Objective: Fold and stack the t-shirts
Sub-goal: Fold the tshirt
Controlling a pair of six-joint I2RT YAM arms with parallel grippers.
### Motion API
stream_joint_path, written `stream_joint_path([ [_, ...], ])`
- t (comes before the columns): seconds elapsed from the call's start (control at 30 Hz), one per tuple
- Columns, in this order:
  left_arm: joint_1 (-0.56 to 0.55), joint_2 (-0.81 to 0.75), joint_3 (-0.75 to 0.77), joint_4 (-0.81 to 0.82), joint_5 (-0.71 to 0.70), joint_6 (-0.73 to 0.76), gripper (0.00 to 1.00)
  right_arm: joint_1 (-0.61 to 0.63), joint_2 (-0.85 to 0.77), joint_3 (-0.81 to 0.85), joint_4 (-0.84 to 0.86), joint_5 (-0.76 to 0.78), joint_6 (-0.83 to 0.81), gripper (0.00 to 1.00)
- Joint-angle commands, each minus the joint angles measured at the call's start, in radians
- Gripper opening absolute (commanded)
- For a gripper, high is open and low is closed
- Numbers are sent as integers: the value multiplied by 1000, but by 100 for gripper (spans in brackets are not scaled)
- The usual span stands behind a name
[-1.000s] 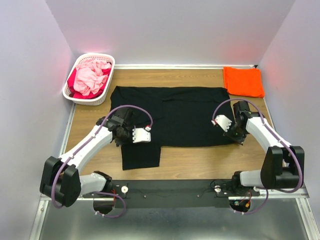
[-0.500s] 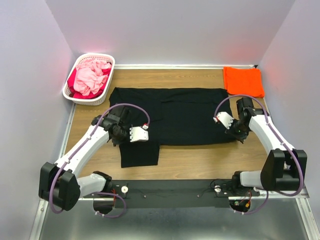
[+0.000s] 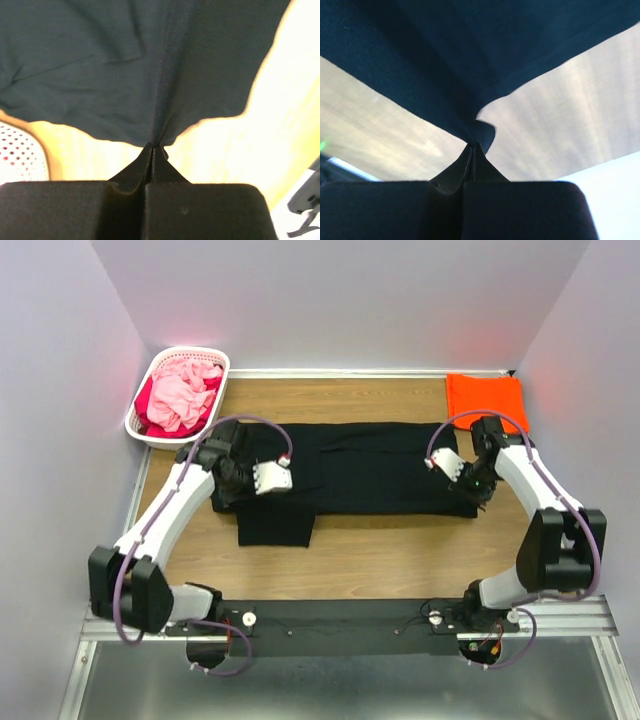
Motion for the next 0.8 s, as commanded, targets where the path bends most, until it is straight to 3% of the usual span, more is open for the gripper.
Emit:
stream_joint_path([
  [0.0, 45, 109, 108, 18, -3, 33, 0, -9, 86, 100, 12, -18, -21, 1],
  [0.37, 131, 402, 379, 18, 26, 65, 0, -9, 367, 358, 30, -17, -37, 0],
  [0.77, 141, 539, 471, 35, 22, 62, 0, -9, 532, 521, 32, -3, -45, 0],
])
